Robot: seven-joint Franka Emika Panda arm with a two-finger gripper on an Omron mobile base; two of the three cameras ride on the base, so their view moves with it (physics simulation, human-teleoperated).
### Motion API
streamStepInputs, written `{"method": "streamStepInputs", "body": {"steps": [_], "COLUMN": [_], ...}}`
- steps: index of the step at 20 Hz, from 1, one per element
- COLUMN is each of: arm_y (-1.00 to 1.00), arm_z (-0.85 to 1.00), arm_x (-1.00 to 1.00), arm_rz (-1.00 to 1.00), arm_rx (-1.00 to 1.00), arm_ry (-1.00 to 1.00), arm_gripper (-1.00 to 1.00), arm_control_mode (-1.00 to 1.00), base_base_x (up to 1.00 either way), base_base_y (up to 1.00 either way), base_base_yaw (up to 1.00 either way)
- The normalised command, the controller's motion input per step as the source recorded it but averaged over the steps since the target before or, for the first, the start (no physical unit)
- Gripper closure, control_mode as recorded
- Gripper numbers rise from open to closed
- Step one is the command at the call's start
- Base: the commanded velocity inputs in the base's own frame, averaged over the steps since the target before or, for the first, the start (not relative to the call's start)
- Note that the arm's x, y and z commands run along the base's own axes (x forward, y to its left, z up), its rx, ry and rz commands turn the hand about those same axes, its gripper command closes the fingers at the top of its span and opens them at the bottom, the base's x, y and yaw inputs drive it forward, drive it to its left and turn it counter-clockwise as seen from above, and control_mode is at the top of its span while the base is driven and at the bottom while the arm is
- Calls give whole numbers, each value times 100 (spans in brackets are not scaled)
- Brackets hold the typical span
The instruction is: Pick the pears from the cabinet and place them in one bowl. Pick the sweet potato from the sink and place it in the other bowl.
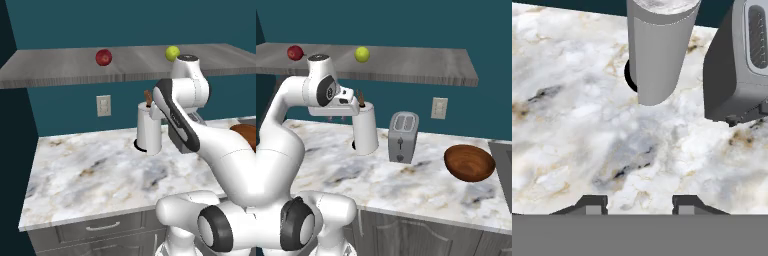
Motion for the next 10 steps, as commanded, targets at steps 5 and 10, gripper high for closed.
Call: {"method": "streamStepInputs", "body": {"steps": [5, 10], "arm_y": [1, 4], "arm_z": [0, 0], "arm_x": [-4, -29], "arm_rz": [2, 6], "arm_rx": [0, 0], "arm_ry": [0, -1], "arm_gripper": [-100, -100], "arm_control_mode": [-100, -100], "base_base_x": [0, 0], "base_base_y": [0, 0], "base_base_yaw": [0, 0]}}
